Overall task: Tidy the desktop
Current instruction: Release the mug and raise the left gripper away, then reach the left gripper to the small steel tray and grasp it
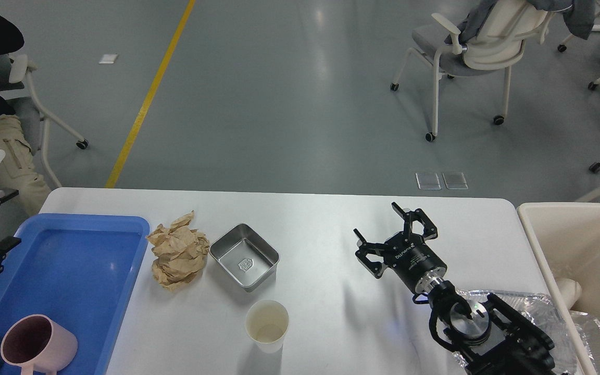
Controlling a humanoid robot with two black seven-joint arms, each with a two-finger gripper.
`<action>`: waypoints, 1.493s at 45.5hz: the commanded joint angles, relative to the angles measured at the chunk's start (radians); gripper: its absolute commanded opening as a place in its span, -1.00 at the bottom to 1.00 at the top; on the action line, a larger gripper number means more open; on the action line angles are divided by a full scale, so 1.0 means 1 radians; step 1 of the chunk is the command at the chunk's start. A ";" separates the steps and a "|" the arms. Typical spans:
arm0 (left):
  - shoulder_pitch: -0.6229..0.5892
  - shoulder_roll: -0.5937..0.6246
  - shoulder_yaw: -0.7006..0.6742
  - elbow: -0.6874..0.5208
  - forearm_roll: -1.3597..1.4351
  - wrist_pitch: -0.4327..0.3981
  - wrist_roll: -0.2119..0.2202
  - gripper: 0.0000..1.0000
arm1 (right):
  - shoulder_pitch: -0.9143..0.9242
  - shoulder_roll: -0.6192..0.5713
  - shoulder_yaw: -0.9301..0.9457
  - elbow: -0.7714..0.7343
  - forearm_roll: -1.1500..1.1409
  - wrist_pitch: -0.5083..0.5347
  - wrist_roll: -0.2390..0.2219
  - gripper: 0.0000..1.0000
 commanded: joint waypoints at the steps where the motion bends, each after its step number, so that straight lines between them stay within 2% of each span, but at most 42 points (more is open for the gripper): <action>1: -0.024 -0.035 0.001 0.060 0.281 -0.073 0.000 0.94 | 0.003 0.012 0.000 0.000 0.000 0.001 0.000 1.00; 4: -0.030 -0.061 0.000 0.124 0.511 -0.120 -0.002 0.94 | 0.005 0.013 0.000 0.000 -0.001 0.001 0.000 1.00; 10: -0.075 -0.122 0.000 0.240 0.772 -0.165 -0.014 0.94 | 0.008 0.032 0.000 0.000 -0.001 0.001 0.000 1.00; 16: -0.133 -0.130 0.001 0.243 0.857 -0.209 -0.008 0.94 | 0.008 0.033 0.000 0.000 -0.001 0.001 0.000 1.00; 22: -0.205 -0.155 0.001 0.246 0.887 -0.349 -0.008 0.94 | 0.009 0.033 0.000 0.000 -0.001 0.001 0.000 1.00; 27: -0.259 -0.204 0.001 0.243 0.955 -0.402 -0.005 0.94 | 0.011 0.033 0.000 0.000 -0.001 0.001 0.000 1.00; 34: -0.375 -0.274 0.009 0.250 1.289 -0.485 -0.026 0.94 | 0.014 0.033 0.000 0.000 -0.001 0.001 0.000 1.00; 40: -0.451 -0.356 0.011 0.250 1.522 -0.522 -0.111 0.94 | 0.016 0.033 0.000 0.002 -0.001 0.002 -0.002 1.00; 43: -0.471 -0.395 0.014 0.250 1.628 -0.545 -0.132 0.94 | 0.016 0.033 0.000 0.003 -0.001 0.004 0.000 1.00; 56: -0.549 -0.612 0.027 0.252 1.878 -0.675 -0.135 0.94 | 0.016 0.030 0.000 0.005 -0.001 0.007 0.000 1.00; 68: -0.612 -0.805 0.168 0.312 1.960 -0.692 -0.134 0.93 | 0.014 0.030 0.001 0.011 -0.001 0.009 0.000 1.00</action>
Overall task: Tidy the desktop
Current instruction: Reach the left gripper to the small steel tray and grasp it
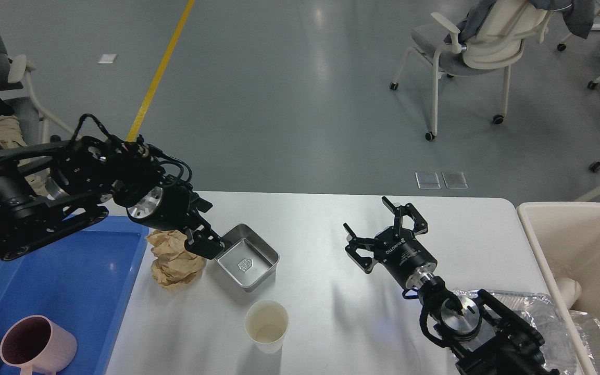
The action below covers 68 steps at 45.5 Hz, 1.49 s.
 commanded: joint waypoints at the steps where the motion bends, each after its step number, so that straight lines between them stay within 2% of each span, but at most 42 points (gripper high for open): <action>1: -0.030 -0.092 0.085 0.051 0.032 -0.002 0.002 0.93 | -0.002 0.002 0.000 0.001 0.000 0.001 0.001 1.00; 15: -0.021 -0.287 0.122 0.235 0.033 0.010 0.008 0.93 | -0.006 0.002 0.002 0.001 0.000 0.017 0.001 1.00; 20: -0.015 -0.320 0.124 0.270 0.033 0.010 0.016 0.93 | -0.008 0.000 0.002 0.001 0.000 0.021 0.001 1.00; 34: 0.032 -0.354 0.124 0.321 0.033 0.010 0.042 0.93 | -0.011 0.002 0.002 0.001 0.000 0.021 0.001 1.00; 43: 0.072 -0.388 0.122 0.386 0.018 0.009 0.083 0.93 | -0.014 0.003 0.002 0.001 0.000 0.021 0.001 1.00; 68: 0.107 -0.459 0.122 0.458 -0.011 0.012 0.089 0.93 | -0.018 0.003 0.002 0.000 0.000 0.036 0.001 1.00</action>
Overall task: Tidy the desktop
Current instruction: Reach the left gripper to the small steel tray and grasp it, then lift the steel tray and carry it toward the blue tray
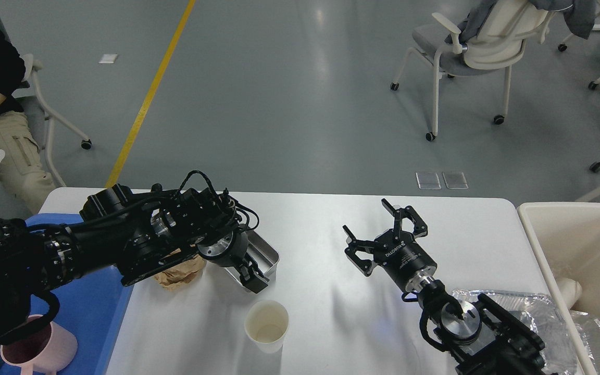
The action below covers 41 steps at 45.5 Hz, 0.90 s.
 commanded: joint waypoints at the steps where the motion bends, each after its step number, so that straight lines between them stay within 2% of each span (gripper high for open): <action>1: 0.006 -0.016 0.000 0.021 -0.002 0.000 -0.002 0.93 | -0.003 0.000 0.000 0.000 0.000 0.011 0.001 1.00; 21: 0.052 -0.073 0.000 0.138 -0.029 0.062 -0.015 0.92 | -0.003 0.002 0.000 -0.001 0.000 0.011 0.002 1.00; 29: 0.072 -0.085 0.000 0.153 -0.032 0.118 -0.020 0.87 | -0.003 0.002 0.000 -0.001 0.000 0.013 0.002 1.00; 41: 0.081 -0.103 0.000 0.221 -0.092 0.126 -0.020 0.80 | -0.004 0.002 0.000 -0.005 0.000 0.013 0.002 1.00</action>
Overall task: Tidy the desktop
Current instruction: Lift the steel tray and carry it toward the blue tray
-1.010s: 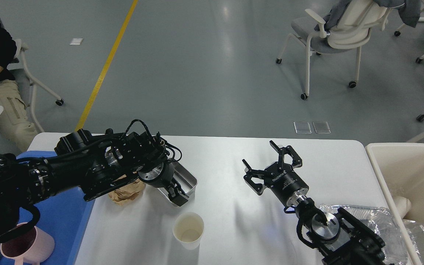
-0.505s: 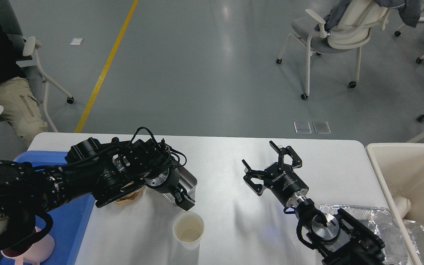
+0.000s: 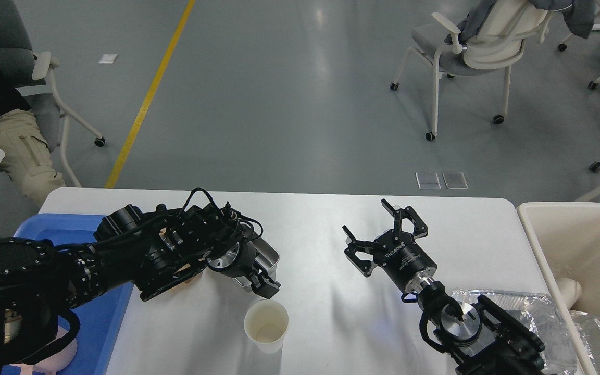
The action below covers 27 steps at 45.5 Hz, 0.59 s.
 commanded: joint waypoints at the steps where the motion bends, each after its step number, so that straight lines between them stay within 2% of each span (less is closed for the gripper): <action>1: 0.002 -0.012 0.000 0.037 -0.020 0.006 0.000 0.78 | -0.001 0.000 0.000 -0.002 0.000 0.000 0.000 1.00; 9: 0.024 -0.017 0.002 0.067 -0.023 0.038 0.003 0.63 | -0.001 0.000 -0.002 -0.005 0.000 0.005 0.000 1.00; 14: 0.031 -0.017 0.002 0.072 -0.025 0.042 0.007 0.41 | -0.001 -0.002 0.000 -0.005 0.000 0.005 0.000 1.00; 20: 0.044 -0.018 0.002 0.090 -0.023 0.045 0.006 0.06 | -0.001 -0.002 -0.002 -0.004 0.000 0.005 0.000 1.00; 25: 0.047 -0.017 0.003 0.090 -0.022 0.045 -0.002 -0.35 | -0.003 0.000 -0.002 -0.004 0.000 0.005 0.000 1.00; 27: 0.047 -0.017 0.003 0.090 -0.022 0.045 -0.008 -0.41 | -0.003 -0.002 -0.002 -0.004 0.000 0.005 0.000 1.00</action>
